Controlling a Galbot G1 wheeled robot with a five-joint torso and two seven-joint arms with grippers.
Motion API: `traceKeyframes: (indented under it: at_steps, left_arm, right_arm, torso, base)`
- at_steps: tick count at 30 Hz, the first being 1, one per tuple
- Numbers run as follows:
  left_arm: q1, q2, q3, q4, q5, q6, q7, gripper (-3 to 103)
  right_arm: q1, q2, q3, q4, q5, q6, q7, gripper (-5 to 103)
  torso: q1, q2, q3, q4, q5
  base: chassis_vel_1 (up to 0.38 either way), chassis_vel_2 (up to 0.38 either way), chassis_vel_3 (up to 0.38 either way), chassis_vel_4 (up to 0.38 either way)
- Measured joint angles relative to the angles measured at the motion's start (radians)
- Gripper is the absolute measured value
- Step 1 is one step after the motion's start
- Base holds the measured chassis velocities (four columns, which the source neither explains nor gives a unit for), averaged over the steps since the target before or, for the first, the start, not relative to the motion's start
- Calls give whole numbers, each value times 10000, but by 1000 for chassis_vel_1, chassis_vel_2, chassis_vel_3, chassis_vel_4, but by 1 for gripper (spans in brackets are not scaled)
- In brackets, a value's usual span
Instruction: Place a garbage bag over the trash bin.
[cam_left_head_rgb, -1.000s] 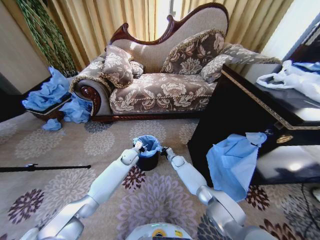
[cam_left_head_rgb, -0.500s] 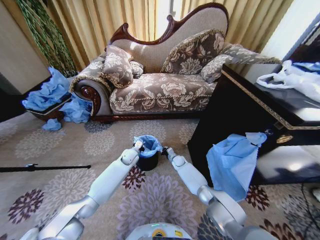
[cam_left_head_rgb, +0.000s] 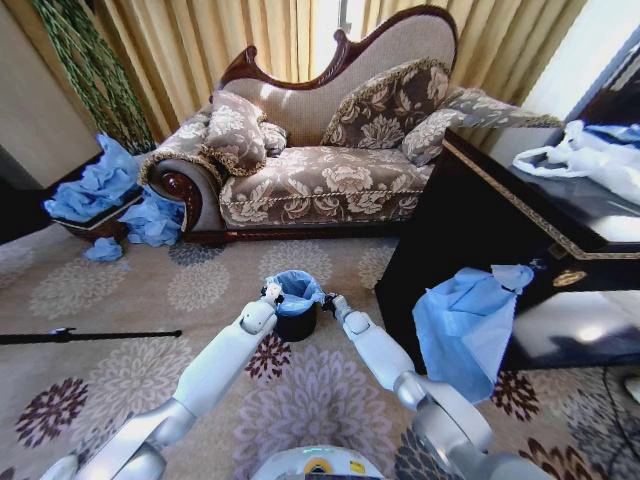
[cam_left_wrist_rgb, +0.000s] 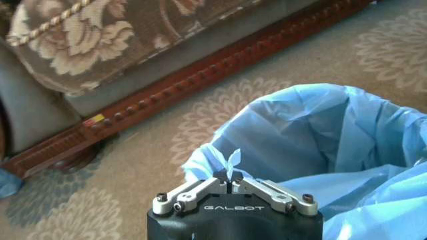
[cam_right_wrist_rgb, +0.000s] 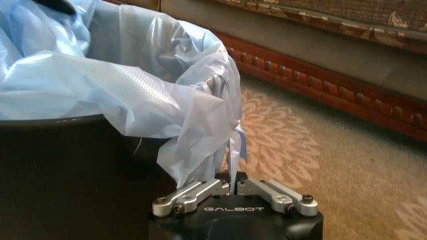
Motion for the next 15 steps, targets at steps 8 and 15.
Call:
traceKeyframes:
  at_steps: [8, 15]
  left_arm:
    - [526, 485, -358, -977, -212, 117, -354, 0]
    - [1013, 727, -712, -1504, -534, 292, -463, 0]
  right_arm:
    - [39, 12, -26, 8, 1, -12, 87, 0]
    - [26, 3, -97, 100, 35, -17, 136, 0]
  torso:
    - [-1, 0, -1, 1, 0]
    - [0, 0, -2, 3, 0]
  base:
    - [0, 0, 0, 0]
    - [0, 0, 0, 0]
